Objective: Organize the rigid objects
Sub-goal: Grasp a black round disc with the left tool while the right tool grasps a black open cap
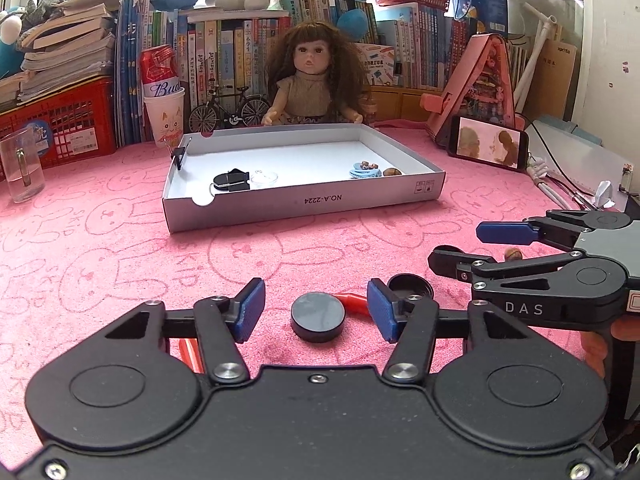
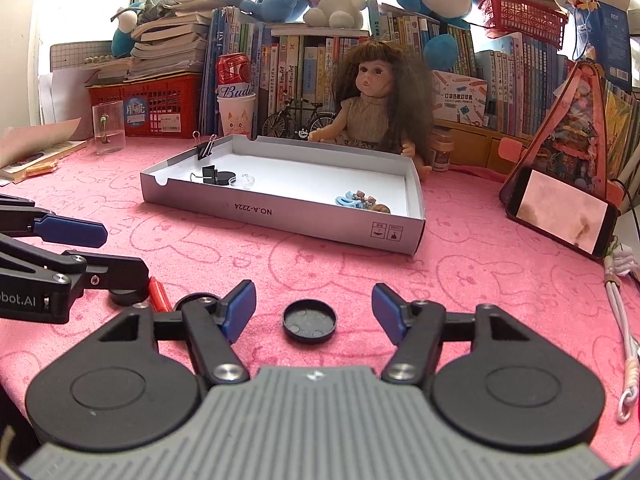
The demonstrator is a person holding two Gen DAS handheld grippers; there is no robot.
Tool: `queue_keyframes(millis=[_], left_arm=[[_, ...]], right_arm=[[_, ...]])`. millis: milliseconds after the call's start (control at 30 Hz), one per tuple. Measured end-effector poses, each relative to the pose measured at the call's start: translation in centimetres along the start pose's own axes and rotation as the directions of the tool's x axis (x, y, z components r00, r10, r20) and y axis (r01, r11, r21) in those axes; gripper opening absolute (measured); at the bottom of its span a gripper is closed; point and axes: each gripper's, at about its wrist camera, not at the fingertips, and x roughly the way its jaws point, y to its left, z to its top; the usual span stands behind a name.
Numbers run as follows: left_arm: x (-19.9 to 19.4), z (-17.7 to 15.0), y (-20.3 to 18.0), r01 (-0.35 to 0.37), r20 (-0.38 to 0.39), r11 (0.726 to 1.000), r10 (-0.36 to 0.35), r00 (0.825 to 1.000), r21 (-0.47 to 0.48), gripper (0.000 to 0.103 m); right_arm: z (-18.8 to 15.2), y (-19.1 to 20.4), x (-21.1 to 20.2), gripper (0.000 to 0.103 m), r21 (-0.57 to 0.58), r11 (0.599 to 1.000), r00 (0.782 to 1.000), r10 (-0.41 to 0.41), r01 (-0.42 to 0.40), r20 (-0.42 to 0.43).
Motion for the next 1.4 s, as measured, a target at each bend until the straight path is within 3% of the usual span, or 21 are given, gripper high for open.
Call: queue_keyframes(millis=[300,467,667,933,1200,1400], left_arm=[[0.3,-0.9,-1.1,-0.013,0.003,0.997,0.012,1.0,0.078,0.053],[1.1,-1.2,-1.0,-0.023,-0.036,0.998,0.026,0.999,0.061,0.053],[1.3,-1.3,-0.7,-0.02,-0.03,0.999,0.022,0.999,0.042,0.05],[1.2,-1.3,-0.5,-0.026,-0.015,0.999,0.026,1.0,0.029,0.03],[1.1,-1.2,-0.5,-0.043,-0.006,0.999,0.043,0.999,0.025,0.03],[1.0,-0.6,-0.3,-0.051,0.005,0.999,0.051,0.999,0.011,0.03]], right_arm=[[-0.7,-0.1,0.5,0.072,0.003,1.0,1.0,-0.001,0.001,-0.028],[-0.8,0.0,0.7,0.072,0.004,1.0,0.999,0.0,0.0,-0.032],[-0.8,-0.1,1.0,0.073,0.015,1.0,0.999,0.007,-0.006,-0.038],[-0.7,-0.2,1.0,0.071,0.019,1.0,0.999,0.014,-0.013,-0.045],[-0.3,0.6,1.0,0.038,-0.002,0.999,0.998,0.038,-0.039,-0.044],[0.0,0.7,1.0,0.037,0.006,1.0,0.999,0.026,-0.026,-0.041]])
